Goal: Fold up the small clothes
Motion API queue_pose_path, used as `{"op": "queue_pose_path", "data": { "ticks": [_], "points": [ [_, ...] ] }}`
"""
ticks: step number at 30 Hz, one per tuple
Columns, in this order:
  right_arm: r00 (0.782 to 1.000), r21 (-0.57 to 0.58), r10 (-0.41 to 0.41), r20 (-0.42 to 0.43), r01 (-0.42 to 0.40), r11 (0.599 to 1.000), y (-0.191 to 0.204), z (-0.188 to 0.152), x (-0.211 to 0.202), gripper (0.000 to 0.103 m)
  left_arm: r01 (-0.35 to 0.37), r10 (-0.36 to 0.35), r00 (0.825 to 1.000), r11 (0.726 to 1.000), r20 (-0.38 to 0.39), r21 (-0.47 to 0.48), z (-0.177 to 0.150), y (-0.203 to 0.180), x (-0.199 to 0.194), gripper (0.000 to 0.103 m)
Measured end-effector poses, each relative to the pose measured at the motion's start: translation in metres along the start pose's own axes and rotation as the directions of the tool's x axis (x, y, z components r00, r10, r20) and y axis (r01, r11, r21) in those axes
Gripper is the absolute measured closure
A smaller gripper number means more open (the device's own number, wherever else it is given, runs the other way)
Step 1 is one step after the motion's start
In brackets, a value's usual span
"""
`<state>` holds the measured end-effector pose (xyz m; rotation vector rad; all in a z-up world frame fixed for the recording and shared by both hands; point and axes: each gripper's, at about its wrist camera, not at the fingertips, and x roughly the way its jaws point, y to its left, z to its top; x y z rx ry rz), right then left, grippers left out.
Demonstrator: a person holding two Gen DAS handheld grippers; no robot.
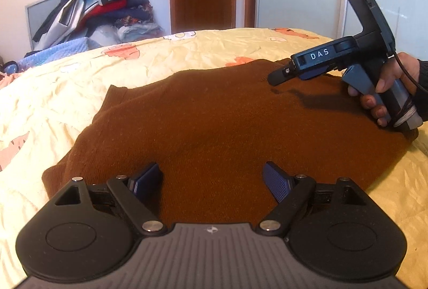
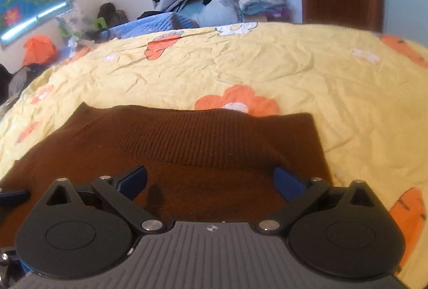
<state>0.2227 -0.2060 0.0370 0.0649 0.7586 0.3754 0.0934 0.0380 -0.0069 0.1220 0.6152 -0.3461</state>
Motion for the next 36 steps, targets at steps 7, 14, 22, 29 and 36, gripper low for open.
{"op": "queue_pose_path", "data": {
  "ticks": [7,14,22,29,36],
  "points": [
    [0.990,0.262,-0.126,0.060,0.106,0.959,-0.027,-0.012,-0.045,0.008,-0.008,0.008,1.000,1.000,0.003,-0.018,0.004,-0.003,-0.006,0.017],
    [0.997,-0.008,-0.079,-0.013,0.079,0.997,0.023,-0.036,-0.047,0.000,-0.004,0.001,0.999,0.996,-0.035,-0.085,0.017,-0.003,0.001,0.017],
    [0.987,-0.100,-0.163,-0.009,0.162,0.982,0.027,-0.044,-0.056,0.002,-0.067,0.064,0.998,0.992,-0.026,-0.106,0.004,0.005,-0.041,0.016],
    [0.997,0.186,-0.064,0.043,0.055,0.981,-0.007,-0.091,-0.159,0.000,0.020,-0.061,0.997,0.770,-0.043,-0.638,-0.054,0.088,-0.108,0.016],
    [0.998,0.427,0.032,-0.054,-0.006,0.904,-0.049,-0.124,-0.166,0.000,0.189,-0.270,0.961,0.496,0.057,-0.847,-0.071,0.110,-0.089,0.017]
  ]
}}
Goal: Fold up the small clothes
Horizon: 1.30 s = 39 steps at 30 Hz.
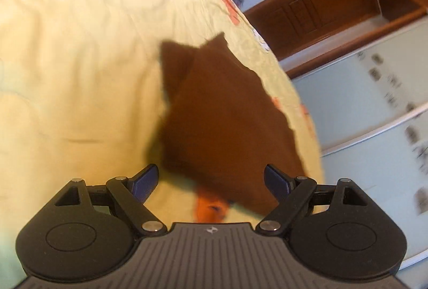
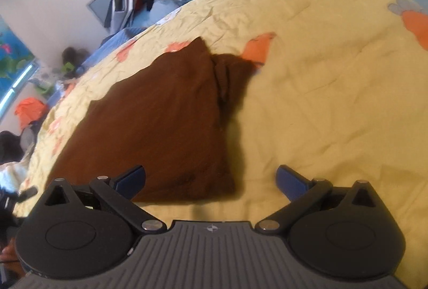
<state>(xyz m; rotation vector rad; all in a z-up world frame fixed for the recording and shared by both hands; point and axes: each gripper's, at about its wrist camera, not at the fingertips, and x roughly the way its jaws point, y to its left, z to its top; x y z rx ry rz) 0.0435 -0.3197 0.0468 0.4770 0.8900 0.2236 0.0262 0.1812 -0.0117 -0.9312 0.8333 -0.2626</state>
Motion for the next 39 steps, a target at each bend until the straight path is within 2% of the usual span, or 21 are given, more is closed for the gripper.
{"op": "queue_pose_path", "data": {
  "ticks": [3,5,6,7,8,10,16,20,22,24,25,26,28,29,30,33,34,36,37,38,39],
  "points": [
    [0.994,0.030,0.104,-0.045,-0.102,0.994,0.008,0.002,0.012,0.000,-0.006,0.007,0.999,1.000,0.038,-0.030,0.003,-0.004,0.011,0.018],
    [0.995,-0.004,0.087,-0.052,-0.088,0.996,0.019,0.007,0.020,0.008,-0.031,0.033,0.999,0.999,0.041,-0.045,0.004,-0.008,0.015,0.027],
    [0.996,-0.028,0.067,-0.054,-0.069,0.997,0.023,0.010,0.023,0.025,-0.055,0.056,0.998,0.998,0.034,-0.040,0.005,-0.009,0.017,0.049],
    [0.997,-0.044,0.044,-0.059,-0.047,0.998,0.025,0.012,0.025,0.056,-0.087,0.088,0.996,0.996,0.016,-0.036,0.005,-0.009,0.020,0.065],
    [0.997,-0.059,0.016,-0.072,-0.020,0.998,0.026,0.016,0.029,0.071,-0.114,0.113,0.994,0.993,-0.011,-0.040,0.004,-0.008,0.024,0.087],
    [0.994,-0.050,0.032,-0.108,-0.037,0.998,0.021,0.020,0.032,0.076,-0.119,0.118,0.993,0.992,-0.015,-0.050,0.005,-0.003,0.019,0.089],
    [0.993,-0.069,0.094,-0.071,-0.099,0.993,0.014,0.014,-0.012,0.085,-0.106,0.106,0.994,0.988,0.007,0.110,-0.004,-0.027,-0.021,0.093],
    [0.991,-0.066,0.046,-0.127,-0.055,0.996,-0.005,-0.005,-0.005,0.088,-0.186,0.192,0.981,0.971,-0.030,0.151,-0.014,-0.007,-0.015,0.090],
    [0.993,-0.043,0.075,-0.095,-0.080,0.996,-0.007,-0.007,-0.007,0.070,-0.190,0.194,0.981,0.968,-0.012,0.163,-0.021,-0.006,-0.022,0.086],
    [0.998,-0.036,0.046,-0.044,-0.048,0.998,-0.003,-0.003,-0.018,0.034,-0.222,0.217,0.975,0.948,0.047,0.226,-0.026,-0.020,-0.043,0.079],
    [1.000,-0.071,0.013,0.021,-0.012,0.997,0.004,0.000,-0.027,0.028,-0.233,0.214,0.972,0.933,0.098,0.274,-0.028,-0.030,-0.055,0.078],
    [0.997,-0.124,-0.016,0.075,0.026,0.992,0.013,0.003,-0.034,0.027,-0.242,0.198,0.967,0.912,0.162,0.332,-0.031,-0.043,-0.070,0.075],
    [0.988,-0.233,-0.046,0.146,0.080,0.969,0.040,0.011,-0.038,0.027,-0.288,0.179,0.945,0.854,0.275,0.434,-0.033,-0.070,-0.080,0.054],
    [0.983,-0.274,-0.044,0.178,0.092,0.957,0.055,0.015,-0.036,0.027,-0.309,0.169,0.935,0.821,0.312,0.481,-0.030,-0.086,-0.073,0.031],
    [0.980,-0.309,-0.023,0.196,0.084,0.947,0.069,0.020,-0.029,0.022,-0.320,0.153,0.930,0.786,0.335,0.529,-0.029,-0.101,-0.060,0.024],
    [0.984,-0.399,0.053,0.169,0.019,0.917,0.110,0.037,0.015,0.006,-0.360,0.165,0.924,0.679,0.345,0.639,-0.027,-0.133,-0.002,0.024],
    [0.987,-0.431,0.048,0.156,0.024,0.902,0.123,0.039,0.036,0.008,-0.381,0.183,0.919,0.631,0.349,0.676,-0.028,-0.139,0.022,0.024],
    [0.989,-0.485,-0.058,0.134,0.117,0.867,0.140,0.037,0.078,0.011,-0.440,0.268,0.898,0.555,0.349,0.706,-0.029,-0.142,0.069,0.025],
    [0.987,-0.492,-0.119,0.112,0.159,0.856,0.140,0.037,0.097,0.011,-0.461,0.320,0.886,0.530,0.335,0.712,-0.028,-0.136,0.088,0.025],
    [0.982,-0.500,-0.171,0.086,0.191,0.845,0.135,0.034,0.113,0.011,-0.475,0.370,0.875,0.527,0.314,0.705,-0.025,-0.129,0.105,0.025],
    [0.975,-0.504,-0.202,0.087,0.218,0.836,0.125,0.030,0.122,0.002,-0.477,0.385,0.873,0.543,0.300,0.691,-0.022,-0.114,0.111,0.022]
  ]
}}
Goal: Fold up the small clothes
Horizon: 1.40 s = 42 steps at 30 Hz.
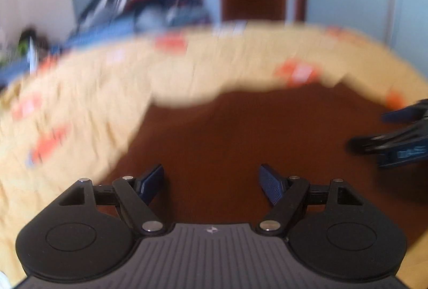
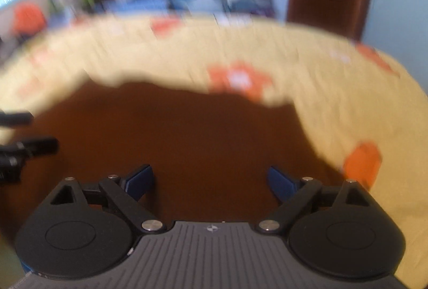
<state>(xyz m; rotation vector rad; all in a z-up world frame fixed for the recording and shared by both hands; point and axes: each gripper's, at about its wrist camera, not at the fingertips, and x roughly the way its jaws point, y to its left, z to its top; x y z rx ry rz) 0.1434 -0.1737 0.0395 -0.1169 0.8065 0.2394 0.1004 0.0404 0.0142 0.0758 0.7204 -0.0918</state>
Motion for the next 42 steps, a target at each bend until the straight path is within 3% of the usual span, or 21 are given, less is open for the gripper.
{"op": "queue_pose_path", "data": {
  "ticks": [1,4,11,15,19,21,30,32,34,37,38,42],
  "points": [
    [0.998,0.016,0.021,0.060,-0.022,1.000,-0.011,-0.012,-0.003,0.002,0.024,-0.022,0.998,0.999,0.063,-0.023,-0.010,0.009,-0.002,0.019],
    [0.988,0.022,0.064,0.139,-0.067,0.997,-0.036,-0.038,-0.021,0.002,0.072,-0.068,0.993,0.997,0.093,-0.035,-0.023,0.024,-0.005,0.018],
    [0.996,0.028,-0.007,0.084,0.004,1.000,-0.022,-0.020,-0.027,0.004,0.055,-0.050,0.995,0.997,0.089,-0.047,-0.016,0.015,0.004,0.013],
    [0.985,-0.010,0.115,0.125,-0.115,0.993,0.016,-0.010,-0.042,0.000,0.060,-0.055,0.994,0.997,0.091,-0.053,-0.016,0.017,0.007,0.013],
    [0.995,-0.106,0.096,0.019,-0.093,0.990,0.046,-0.021,-0.006,0.000,0.055,-0.050,0.995,0.997,0.091,-0.051,-0.017,0.017,0.006,0.013],
    [0.986,-0.088,0.123,0.114,-0.113,0.990,0.039,-0.036,-0.009,0.000,0.052,-0.047,0.995,0.997,0.092,-0.052,-0.018,0.017,0.004,0.013],
    [0.995,-0.068,0.092,0.036,-0.089,0.994,0.032,-0.027,-0.039,0.000,0.008,-0.007,0.998,1.000,0.059,-0.016,-0.018,0.007,-0.005,0.013],
    [0.994,-0.062,0.087,0.067,-0.082,0.995,0.027,-0.032,-0.051,0.000,0.003,-0.002,0.998,1.000,0.063,-0.015,-0.020,0.006,-0.007,0.013],
    [0.998,-0.056,0.061,0.020,-0.060,0.997,0.021,-0.044,-0.043,0.000,-0.001,0.002,0.997,1.000,0.076,-0.012,-0.023,0.006,-0.006,0.013],
    [0.989,-0.088,0.085,0.118,-0.075,0.993,0.015,-0.074,-0.046,0.000,-0.006,0.007,0.998,1.000,0.068,-0.019,-0.023,0.006,-0.008,0.013],
    [0.990,-0.074,0.087,0.108,-0.080,0.994,0.014,-0.073,-0.048,0.000,-0.006,0.008,0.998,1.000,0.060,-0.026,-0.022,0.006,-0.013,0.013],
    [0.996,-0.055,0.075,0.040,-0.073,0.996,0.017,-0.063,-0.061,0.000,0.076,-0.072,0.995,0.995,0.073,-0.064,-0.032,0.009,-0.047,0.013]
  ]
}}
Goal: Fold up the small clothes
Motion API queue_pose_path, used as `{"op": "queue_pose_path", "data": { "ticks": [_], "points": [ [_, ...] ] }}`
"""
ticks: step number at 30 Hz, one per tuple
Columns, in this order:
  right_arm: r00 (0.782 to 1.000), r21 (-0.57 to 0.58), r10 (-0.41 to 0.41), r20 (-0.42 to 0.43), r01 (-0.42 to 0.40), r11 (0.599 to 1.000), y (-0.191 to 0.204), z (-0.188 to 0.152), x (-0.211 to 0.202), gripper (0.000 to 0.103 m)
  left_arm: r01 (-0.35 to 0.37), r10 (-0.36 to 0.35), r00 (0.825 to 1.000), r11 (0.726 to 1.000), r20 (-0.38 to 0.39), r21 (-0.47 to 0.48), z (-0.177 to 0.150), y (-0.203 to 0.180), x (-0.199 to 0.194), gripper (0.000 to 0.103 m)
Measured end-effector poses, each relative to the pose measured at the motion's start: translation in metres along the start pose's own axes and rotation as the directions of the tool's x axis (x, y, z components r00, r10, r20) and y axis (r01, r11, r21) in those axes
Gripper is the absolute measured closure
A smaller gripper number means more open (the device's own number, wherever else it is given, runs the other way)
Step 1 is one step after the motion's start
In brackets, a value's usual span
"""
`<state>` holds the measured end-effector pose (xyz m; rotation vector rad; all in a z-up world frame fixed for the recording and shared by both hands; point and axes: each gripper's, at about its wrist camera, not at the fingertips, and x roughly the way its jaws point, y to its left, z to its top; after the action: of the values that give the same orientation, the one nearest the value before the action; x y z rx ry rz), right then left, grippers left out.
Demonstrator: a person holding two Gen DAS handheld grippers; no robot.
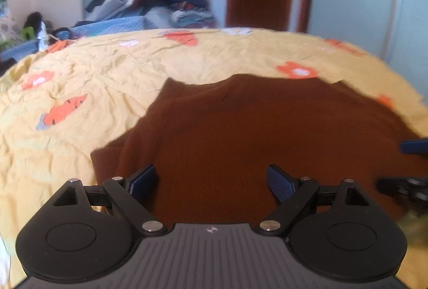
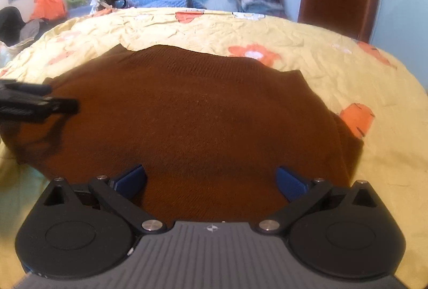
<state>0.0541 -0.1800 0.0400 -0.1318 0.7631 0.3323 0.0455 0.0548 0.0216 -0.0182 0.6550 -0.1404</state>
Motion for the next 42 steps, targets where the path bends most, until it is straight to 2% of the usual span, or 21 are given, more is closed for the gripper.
{"op": "queue_pose_path", "data": {
  "ticks": [2,4,6,7,8,10,12,14,16,18,19,22,24,26,28,31,34,36,39,41,42],
  "points": [
    [0.999,-0.005,0.004,0.040,-0.004,1.000,0.003,0.002,-0.009,0.000,0.030,-0.030,0.999,0.999,-0.013,0.022,-0.008,-0.004,-0.010,0.013],
    [0.997,0.001,0.022,0.069,-0.022,1.000,0.006,0.001,-0.010,0.000,-0.001,0.005,0.999,0.996,-0.053,0.086,-0.022,-0.011,-0.006,0.012],
    [0.999,-0.020,0.039,-0.032,-0.040,0.999,0.010,-0.004,0.007,0.000,-0.030,0.036,0.999,0.984,-0.032,0.177,-0.033,-0.021,-0.011,0.011],
    [1.000,-0.094,0.021,-0.001,-0.021,0.995,0.017,-0.010,0.003,0.000,-0.024,0.033,0.998,0.983,-0.046,0.183,-0.032,-0.021,-0.016,0.011],
    [0.999,-0.119,0.029,-0.024,-0.031,0.992,0.020,-0.009,0.001,0.000,-0.009,0.019,0.998,0.983,-0.055,0.182,-0.029,-0.022,-0.023,0.012],
    [0.995,-0.057,0.055,-0.082,-0.059,0.997,0.015,0.001,-0.004,0.002,0.020,-0.017,1.000,0.983,-0.021,0.184,-0.023,-0.021,-0.036,0.012],
    [0.998,-0.028,0.063,-0.032,-0.064,0.998,0.013,0.010,-0.015,0.000,0.020,-0.024,1.000,0.977,0.018,0.212,-0.017,-0.026,-0.040,0.012],
    [0.998,-0.015,0.059,0.008,-0.059,0.998,0.016,0.017,-0.017,0.000,0.023,-0.025,1.000,0.972,0.009,0.233,-0.012,-0.032,-0.030,0.012],
    [0.999,-0.038,0.050,-0.014,-0.050,0.998,0.023,0.016,-0.009,0.000,0.045,-0.026,0.996,0.971,-0.084,0.237,-0.018,-0.034,-0.007,0.012],
    [0.997,-0.105,0.030,-0.077,-0.038,0.994,0.030,0.001,0.008,0.000,0.043,-0.032,0.998,0.972,-0.051,0.229,-0.031,-0.033,-0.006,0.010],
    [0.999,-0.107,0.046,-0.023,-0.048,0.993,0.028,-0.010,0.002,0.000,0.046,-0.035,0.998,0.974,-0.055,0.222,-0.034,-0.032,-0.011,0.010],
    [0.997,-0.087,0.062,-0.036,-0.065,0.994,0.021,-0.019,-0.010,0.000,0.080,-0.067,0.994,0.986,-0.088,0.146,-0.041,-0.023,-0.034,0.011],
    [0.998,-0.064,0.048,-0.029,-0.050,0.997,0.020,-0.020,-0.018,0.000,0.076,-0.074,0.996,0.996,-0.055,0.038,-0.048,-0.008,-0.055,0.010],
    [0.999,-0.040,0.032,0.039,-0.030,0.999,0.019,-0.029,-0.028,0.000,0.035,-0.037,0.999,0.992,-0.020,-0.119,-0.057,0.015,-0.070,0.010],
    [0.996,-0.017,0.011,0.087,-0.010,1.000,0.016,-0.045,-0.028,0.000,0.015,-0.035,0.998,0.943,-0.055,-0.331,-0.061,0.043,-0.072,0.010],
    [0.995,-0.020,0.006,0.100,-0.004,1.000,0.012,-0.050,-0.028,0.000,0.052,-0.089,0.995,0.811,-0.036,-0.582,-0.066,0.076,-0.071,0.010],
    [0.996,-0.023,0.007,0.093,-0.005,1.000,0.011,-0.046,-0.024,0.000,0.103,-0.149,0.989,0.680,0.001,-0.726,-0.064,0.091,-0.063,0.010],
    [0.995,-0.016,0.016,0.097,-0.015,1.000,0.009,-0.044,-0.023,0.000,0.120,-0.160,0.987,0.612,0.027,-0.782,-0.064,0.093,-0.056,0.011],
    [0.993,0.012,0.042,0.113,-0.044,0.999,0.002,-0.047,-0.027,0.000,0.109,-0.132,0.990,0.549,0.043,-0.828,-0.061,0.087,-0.049,0.011],
    [0.990,0.035,0.062,0.123,-0.066,0.997,-0.002,-0.048,-0.029,0.000,0.072,-0.100,0.995,0.561,0.019,-0.824,-0.054,0.076,-0.044,0.015],
    [0.989,0.045,0.071,0.129,-0.078,0.996,-0.004,-0.048,-0.030,0.000,0.044,-0.083,0.997,0.578,-0.005,-0.815,-0.050,0.073,-0.042,0.027]
  ]
}}
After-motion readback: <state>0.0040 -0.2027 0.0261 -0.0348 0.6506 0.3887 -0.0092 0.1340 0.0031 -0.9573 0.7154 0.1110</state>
